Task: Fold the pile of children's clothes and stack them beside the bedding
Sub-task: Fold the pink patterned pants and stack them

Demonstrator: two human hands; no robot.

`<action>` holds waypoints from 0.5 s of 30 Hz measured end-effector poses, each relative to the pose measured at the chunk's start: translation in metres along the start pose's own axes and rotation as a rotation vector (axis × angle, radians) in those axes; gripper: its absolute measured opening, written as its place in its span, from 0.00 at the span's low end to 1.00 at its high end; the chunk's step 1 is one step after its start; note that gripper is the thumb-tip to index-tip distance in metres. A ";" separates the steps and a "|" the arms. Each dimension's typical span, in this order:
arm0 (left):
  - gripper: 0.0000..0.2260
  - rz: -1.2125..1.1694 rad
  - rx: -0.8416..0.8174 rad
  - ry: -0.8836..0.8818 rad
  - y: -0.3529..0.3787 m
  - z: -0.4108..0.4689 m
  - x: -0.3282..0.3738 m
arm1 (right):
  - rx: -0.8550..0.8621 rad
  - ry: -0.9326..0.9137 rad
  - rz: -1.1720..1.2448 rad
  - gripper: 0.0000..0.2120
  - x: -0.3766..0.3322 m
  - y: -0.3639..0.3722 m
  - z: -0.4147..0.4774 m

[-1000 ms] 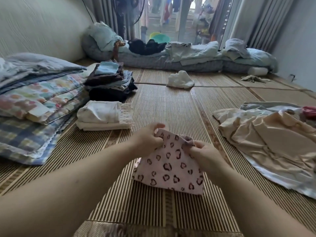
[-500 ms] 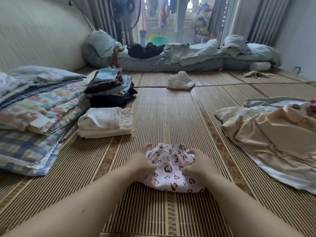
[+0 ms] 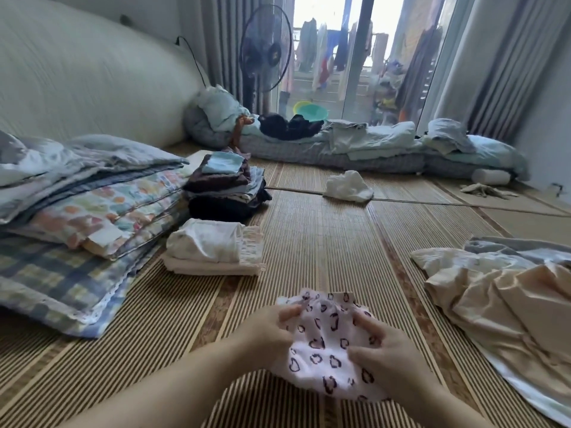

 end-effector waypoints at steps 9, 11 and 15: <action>0.30 0.190 0.331 0.374 -0.170 0.021 0.083 | -0.001 -0.325 -0.003 0.34 -0.145 0.059 0.137; 0.31 0.195 0.377 0.339 -0.210 0.039 0.081 | -0.019 -0.326 -0.007 0.34 -0.160 0.084 0.177; 0.31 0.449 0.495 0.225 -0.267 0.080 0.061 | -0.059 -0.296 -0.080 0.34 -0.162 0.131 0.242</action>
Point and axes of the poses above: each hand's wrist, its own z-axis towards the middle knuckle, its own y-axis out of the palm, x = y × z, the point moved 5 cm from there along z, towards the middle knuckle, and after that the axes turned 7 degrees about -z, right-handed, at the moved point
